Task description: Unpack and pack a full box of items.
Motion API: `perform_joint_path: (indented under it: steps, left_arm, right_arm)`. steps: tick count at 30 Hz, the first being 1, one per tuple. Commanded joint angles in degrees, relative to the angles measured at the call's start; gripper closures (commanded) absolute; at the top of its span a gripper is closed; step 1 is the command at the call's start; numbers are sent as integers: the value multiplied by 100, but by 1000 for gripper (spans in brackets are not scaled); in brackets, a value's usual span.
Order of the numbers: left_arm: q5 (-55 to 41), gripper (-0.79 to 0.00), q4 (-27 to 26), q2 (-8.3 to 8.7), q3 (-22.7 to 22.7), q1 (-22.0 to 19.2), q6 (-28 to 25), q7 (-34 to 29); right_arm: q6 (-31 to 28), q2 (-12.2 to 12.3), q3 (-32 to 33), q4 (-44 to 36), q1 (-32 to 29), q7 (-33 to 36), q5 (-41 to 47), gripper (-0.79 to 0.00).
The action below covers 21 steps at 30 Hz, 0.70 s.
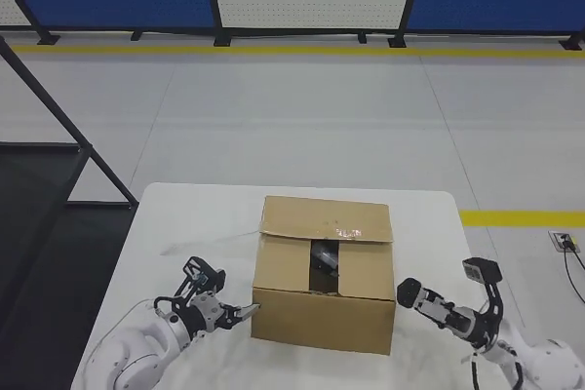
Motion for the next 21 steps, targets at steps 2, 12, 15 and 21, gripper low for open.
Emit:
perform_joint_path:
  steps: [2,12,15,21]
  left_arm:
    - [-88,-785,24,11,7,-7,57,15]
    - [-162,-785,31,10,14,-2,157,38]
    - [-162,-785,31,10,14,-2,157,38]
    - [-162,-785,31,10,14,-2,157,38]
  right_arm:
    - [1012,-29,-73,77,349,-233,218,-785]
    - [1459,-44,-132,112,560,-306,146,-785]
    - [1700,-62,-184,46,559,-466,146,-785]
    - [2647,-172,-487,218,902,-752,576,-785]
